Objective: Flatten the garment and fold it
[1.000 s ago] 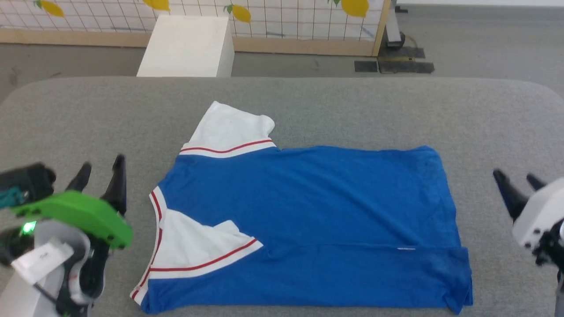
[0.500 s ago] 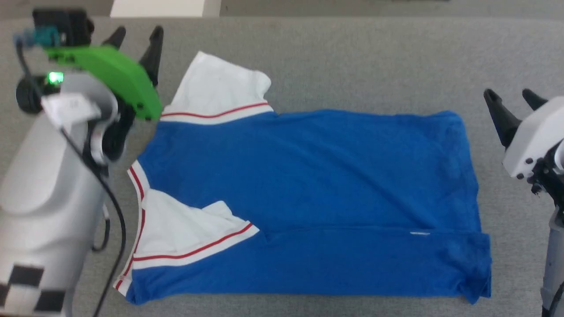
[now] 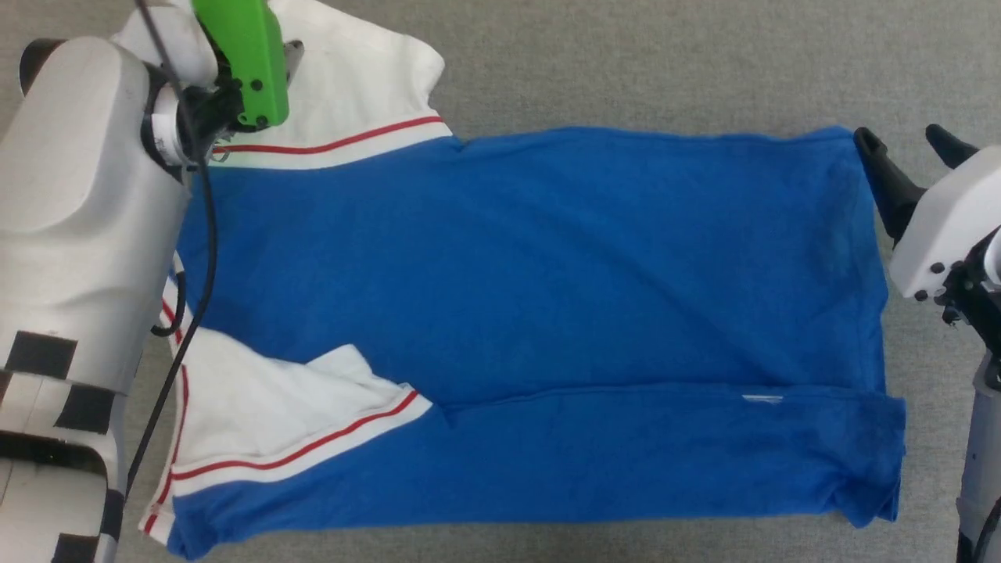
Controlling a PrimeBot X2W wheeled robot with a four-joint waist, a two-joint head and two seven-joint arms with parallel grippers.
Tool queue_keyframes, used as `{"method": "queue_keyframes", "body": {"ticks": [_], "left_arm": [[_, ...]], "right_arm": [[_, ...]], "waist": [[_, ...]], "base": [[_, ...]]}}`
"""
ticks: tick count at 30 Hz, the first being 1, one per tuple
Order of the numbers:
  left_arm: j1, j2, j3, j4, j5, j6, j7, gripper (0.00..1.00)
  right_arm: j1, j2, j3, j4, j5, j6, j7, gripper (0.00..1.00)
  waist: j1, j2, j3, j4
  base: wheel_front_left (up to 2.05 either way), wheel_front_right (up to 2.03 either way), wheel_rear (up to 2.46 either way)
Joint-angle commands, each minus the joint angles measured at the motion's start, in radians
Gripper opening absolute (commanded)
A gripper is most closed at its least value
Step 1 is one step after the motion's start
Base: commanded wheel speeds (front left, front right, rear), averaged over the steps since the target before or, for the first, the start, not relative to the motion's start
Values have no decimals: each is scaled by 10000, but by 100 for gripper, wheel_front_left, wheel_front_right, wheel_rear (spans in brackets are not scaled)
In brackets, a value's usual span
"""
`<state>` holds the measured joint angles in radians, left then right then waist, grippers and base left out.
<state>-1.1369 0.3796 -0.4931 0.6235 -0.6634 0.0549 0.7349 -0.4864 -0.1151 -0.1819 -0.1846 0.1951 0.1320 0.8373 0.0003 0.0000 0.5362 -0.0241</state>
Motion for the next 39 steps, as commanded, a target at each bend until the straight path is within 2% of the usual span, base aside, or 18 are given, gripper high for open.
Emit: {"method": "queue_keyframes", "body": {"ticks": [1, 7, 8, 9, 10, 18, 25, 31, 39], "left_arm": [[-168, -33, -121, 109, 61, 39, 179, 100], [177, 8, -548, 597, 151, 115, 994, 100], [265, -3, -516, 627, 97, 163, 985, 44], [371, -15, -502, 650, 37, 163, 989, 9], [446, -26, -469, 642, -13, 159, 917, 0], [842, -163, 497, 269, -718, -100, -1151, 0], [1312, -33, 963, -631, -964, -598, -2703, 0], [1785, 172, 987, -1521, -765, -520, -3341, 0], [2167, 279, 992, -2392, -830, -381, -3350, 0]], "right_arm": [[-47, 37, -57, -94, -32, -13, -29, 100], [-5, 86, -130, -255, -53, -13, -59, 100], [-2, 100, -124, -275, -48, -13, -59, 100], [3, 116, -124, -295, -46, -13, -61, 100], [10, 124, -131, -307, -47, -13, -64, 100], [135, 27, -221, -190, -66, -13, -72, 100], [28, -772, 301, 90, -331, -13, 623, 100], [-538, -1632, 1513, 957, -761, -13, 1733, 100], [-1073, -2069, 2560, 2201, -1007, -13, 2057, 100]], "waist": [[-3, 0, 396, -254], [-3, 0, 509, -273], [-3, 0, 515, -267], [-3, 0, 514, -252], [-3, 0, 508, -234], [-3, 0, 106, 11], [-3, 0, -377, 230], [-3, 0, -390, 394], [-3, 0, -73, 623]], "base": [[0, 0, 0], [0, 0, 0], [0, 0, 0], [0, 0, 0], [0, 0, 0], [0, 0, 0], [0, 0, 0], [0, 0, 0], [0, 0, 0]]}}
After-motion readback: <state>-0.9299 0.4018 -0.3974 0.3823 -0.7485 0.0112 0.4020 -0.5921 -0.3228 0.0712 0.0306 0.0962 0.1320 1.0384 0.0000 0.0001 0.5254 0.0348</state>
